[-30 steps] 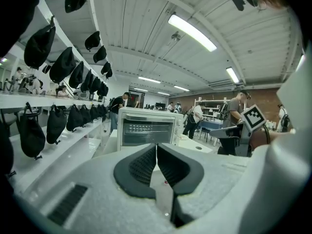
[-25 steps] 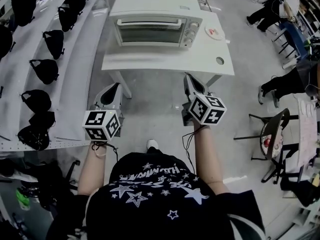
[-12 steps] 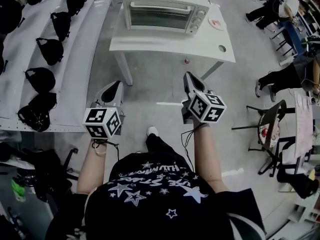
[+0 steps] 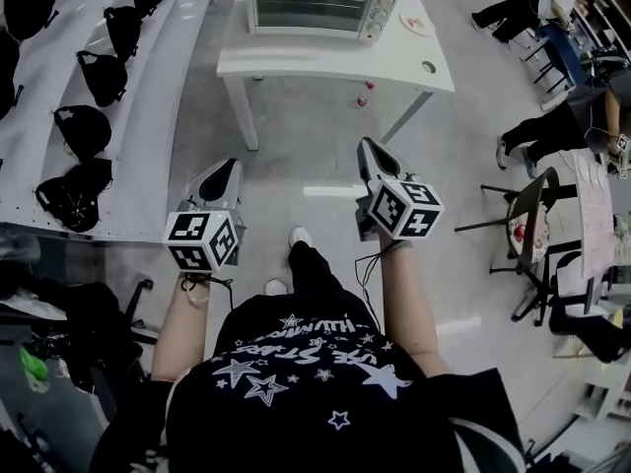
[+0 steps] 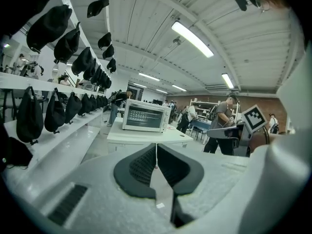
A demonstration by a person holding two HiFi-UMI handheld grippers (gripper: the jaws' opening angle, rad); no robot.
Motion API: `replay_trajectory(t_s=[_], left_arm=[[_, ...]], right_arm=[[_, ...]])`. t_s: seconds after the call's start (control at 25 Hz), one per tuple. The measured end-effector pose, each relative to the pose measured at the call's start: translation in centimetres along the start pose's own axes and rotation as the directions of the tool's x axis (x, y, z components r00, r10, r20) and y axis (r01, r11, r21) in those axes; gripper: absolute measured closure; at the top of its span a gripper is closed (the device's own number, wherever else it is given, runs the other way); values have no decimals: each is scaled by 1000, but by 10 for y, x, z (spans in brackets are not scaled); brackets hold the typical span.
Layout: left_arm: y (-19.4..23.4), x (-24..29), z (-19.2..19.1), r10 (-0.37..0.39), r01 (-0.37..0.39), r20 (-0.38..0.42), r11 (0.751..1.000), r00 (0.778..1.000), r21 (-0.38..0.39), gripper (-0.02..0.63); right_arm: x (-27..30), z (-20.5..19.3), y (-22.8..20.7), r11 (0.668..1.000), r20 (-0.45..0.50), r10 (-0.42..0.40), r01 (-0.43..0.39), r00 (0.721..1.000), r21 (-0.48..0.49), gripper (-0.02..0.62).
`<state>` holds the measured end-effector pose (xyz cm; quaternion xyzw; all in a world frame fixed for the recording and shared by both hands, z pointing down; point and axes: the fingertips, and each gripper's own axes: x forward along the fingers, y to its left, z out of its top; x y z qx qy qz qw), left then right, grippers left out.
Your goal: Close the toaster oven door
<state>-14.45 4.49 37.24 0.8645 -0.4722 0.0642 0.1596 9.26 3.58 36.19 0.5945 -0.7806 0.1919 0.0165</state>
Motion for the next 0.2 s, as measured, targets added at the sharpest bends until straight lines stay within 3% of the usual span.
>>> replay_trajectory(t_s=[0.2], left_arm=[[-14, -28, -18, -21, 21, -14, 1000, 1000, 9, 583]], right_arm=[[-30, -18, 16, 1000, 3, -3, 3, 1000, -13, 592]])
